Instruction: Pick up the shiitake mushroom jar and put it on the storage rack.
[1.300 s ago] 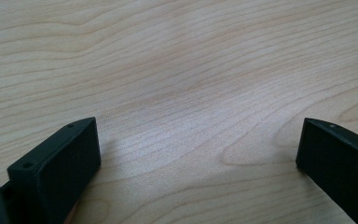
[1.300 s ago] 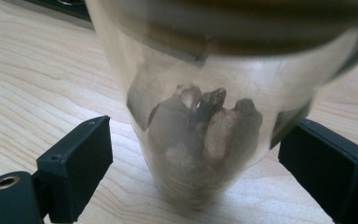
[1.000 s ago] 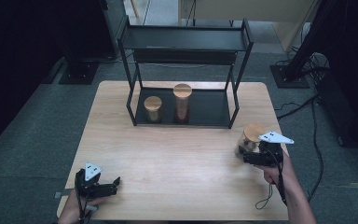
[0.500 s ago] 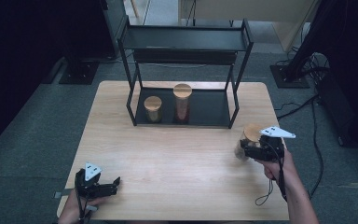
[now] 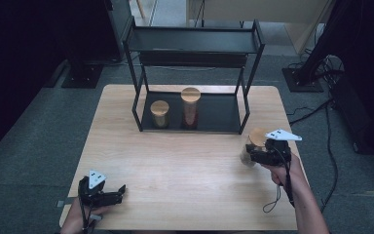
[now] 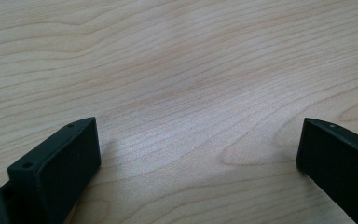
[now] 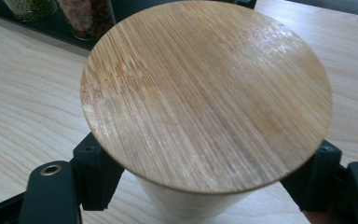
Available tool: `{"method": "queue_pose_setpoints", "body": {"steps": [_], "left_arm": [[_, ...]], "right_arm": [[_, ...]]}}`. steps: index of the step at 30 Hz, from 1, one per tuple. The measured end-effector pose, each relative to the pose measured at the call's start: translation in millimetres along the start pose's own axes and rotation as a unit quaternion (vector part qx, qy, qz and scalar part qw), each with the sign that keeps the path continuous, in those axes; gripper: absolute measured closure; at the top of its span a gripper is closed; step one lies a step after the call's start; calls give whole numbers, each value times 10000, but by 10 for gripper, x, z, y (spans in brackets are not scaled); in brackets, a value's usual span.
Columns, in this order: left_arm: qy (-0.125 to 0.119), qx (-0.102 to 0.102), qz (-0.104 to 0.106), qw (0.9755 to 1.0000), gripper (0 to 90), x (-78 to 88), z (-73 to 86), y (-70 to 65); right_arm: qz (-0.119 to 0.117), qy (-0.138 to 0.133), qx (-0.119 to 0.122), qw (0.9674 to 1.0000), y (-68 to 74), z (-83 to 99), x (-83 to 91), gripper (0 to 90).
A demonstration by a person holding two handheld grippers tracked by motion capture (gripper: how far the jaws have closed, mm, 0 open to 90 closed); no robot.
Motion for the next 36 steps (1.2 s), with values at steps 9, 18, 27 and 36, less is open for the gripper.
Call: {"method": "queue_pose_setpoints", "body": {"steps": [9,18,27,36], "left_arm": [[2,-3,-1,10000,0,0,0,0],[-3,3,1,10000,0,0,0,-1],[5,-3,3,10000,0,1,0,0],[14,-22,19,10000,0,0,-1,0]], "right_arm": [[-60,24,39,10000,140,-76,-110,246],[-113,3,89,9999,259,-143,-213,247],[-194,-21,147,9997,389,-222,-340,246],[-207,-29,145,9997,457,-295,-453,247]]}}
Point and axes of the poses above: each handheld gripper's, and its own axes: x roughly backward along the jaws, z roughly out of its underside, y roughly to its left, the point moved 4 cm from there along -x, roughly forward along the jaws, and after that the axes turned 5 degrees about -y, right-handed, at the moved point
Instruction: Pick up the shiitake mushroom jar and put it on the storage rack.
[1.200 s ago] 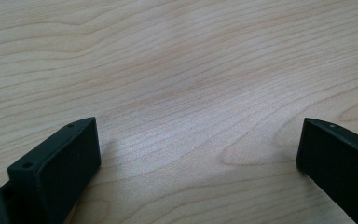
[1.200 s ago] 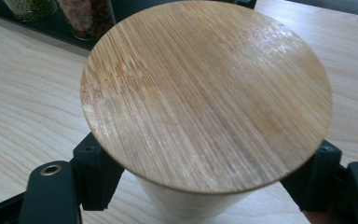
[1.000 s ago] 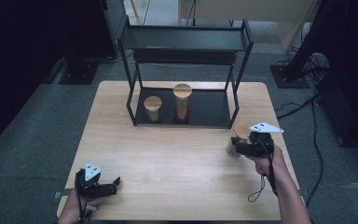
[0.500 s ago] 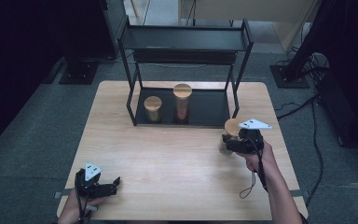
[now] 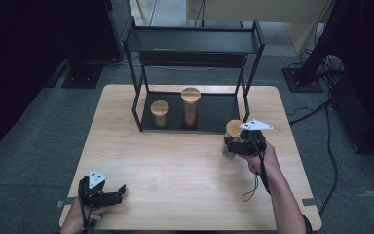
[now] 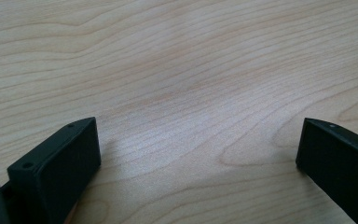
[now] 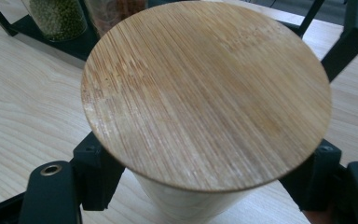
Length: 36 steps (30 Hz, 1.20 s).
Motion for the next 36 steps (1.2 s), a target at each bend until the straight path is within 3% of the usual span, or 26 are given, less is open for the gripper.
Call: {"method": "queue_pose_setpoints", "body": {"steps": [19,36], "left_arm": [[1,0,2,10000,0,0,0,0],[2,-1,3,10000,0,0,0,0]], "right_arm": [[19,35,4,10000,50,-144,-201,247],[17,7,34,10000,63,-320,-276,247]]}}
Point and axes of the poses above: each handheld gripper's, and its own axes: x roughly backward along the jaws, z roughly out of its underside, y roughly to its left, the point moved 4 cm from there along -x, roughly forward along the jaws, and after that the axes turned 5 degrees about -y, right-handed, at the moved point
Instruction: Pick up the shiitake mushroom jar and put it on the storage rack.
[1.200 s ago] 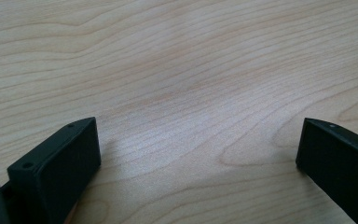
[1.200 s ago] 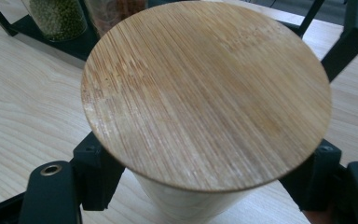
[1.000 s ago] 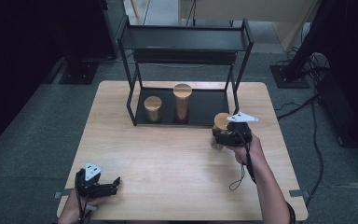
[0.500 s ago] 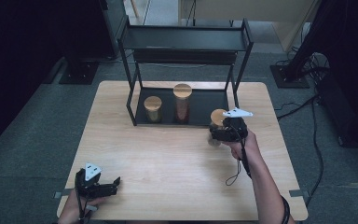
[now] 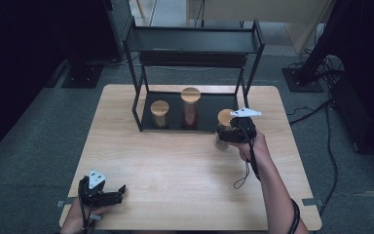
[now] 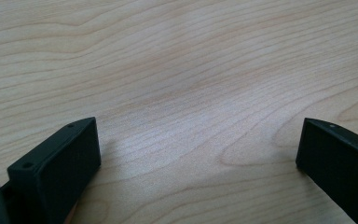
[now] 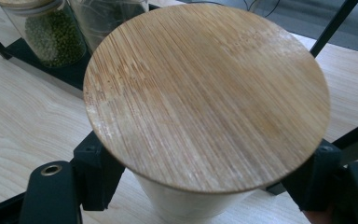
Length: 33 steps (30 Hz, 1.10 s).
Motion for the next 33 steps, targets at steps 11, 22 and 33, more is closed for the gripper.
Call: {"method": "queue_pose_setpoints", "body": {"steps": [11,22,33], "left_arm": [[0,1,4,10000,0,0,0,0],[-6,2,1,10000,0,-1,0,0],[-6,1,1,10000,0,-1,0,0]], "right_arm": [[-28,20,8,10000,-4,-108,-71,247],[-29,-35,20,10000,-8,-238,-108,247],[0,0,0,10000,-41,-315,-217,247]]}}
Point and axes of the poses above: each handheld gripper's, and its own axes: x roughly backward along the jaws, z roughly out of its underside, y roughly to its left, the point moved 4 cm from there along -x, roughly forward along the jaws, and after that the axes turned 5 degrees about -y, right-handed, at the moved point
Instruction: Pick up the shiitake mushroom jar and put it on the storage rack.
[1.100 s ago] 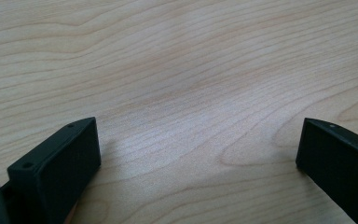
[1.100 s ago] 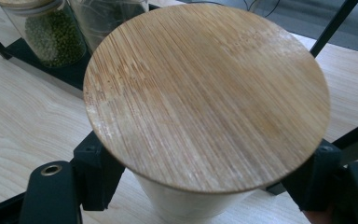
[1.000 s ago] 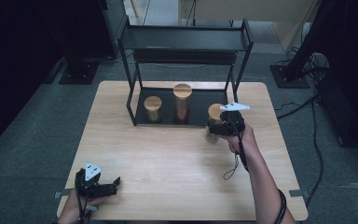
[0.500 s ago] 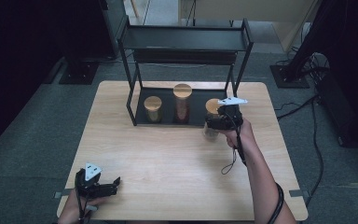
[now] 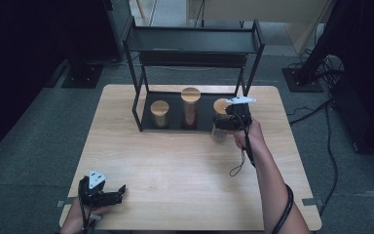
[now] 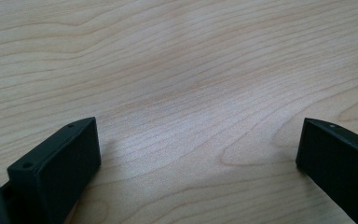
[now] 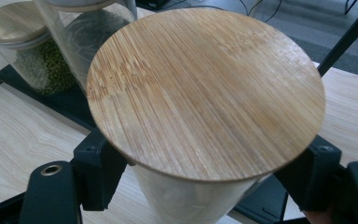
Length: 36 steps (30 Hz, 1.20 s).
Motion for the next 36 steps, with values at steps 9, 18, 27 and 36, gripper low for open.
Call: {"method": "queue_pose_setpoints", "body": {"steps": [9,18,27,36], "left_arm": [[0,0,1,10000,0,0,0,0],[-3,-1,3,10000,0,-1,-1,1],[-4,-6,8,10000,0,-2,-2,1],[-5,-14,19,10000,0,-5,-4,2]], "right_arm": [[32,44,-12,10000,-23,-76,-119,247],[81,92,3,9999,-45,-182,-249,247],[156,86,-47,9998,-81,-218,-360,247],[239,91,-18,9997,-108,-196,-444,246]]}}
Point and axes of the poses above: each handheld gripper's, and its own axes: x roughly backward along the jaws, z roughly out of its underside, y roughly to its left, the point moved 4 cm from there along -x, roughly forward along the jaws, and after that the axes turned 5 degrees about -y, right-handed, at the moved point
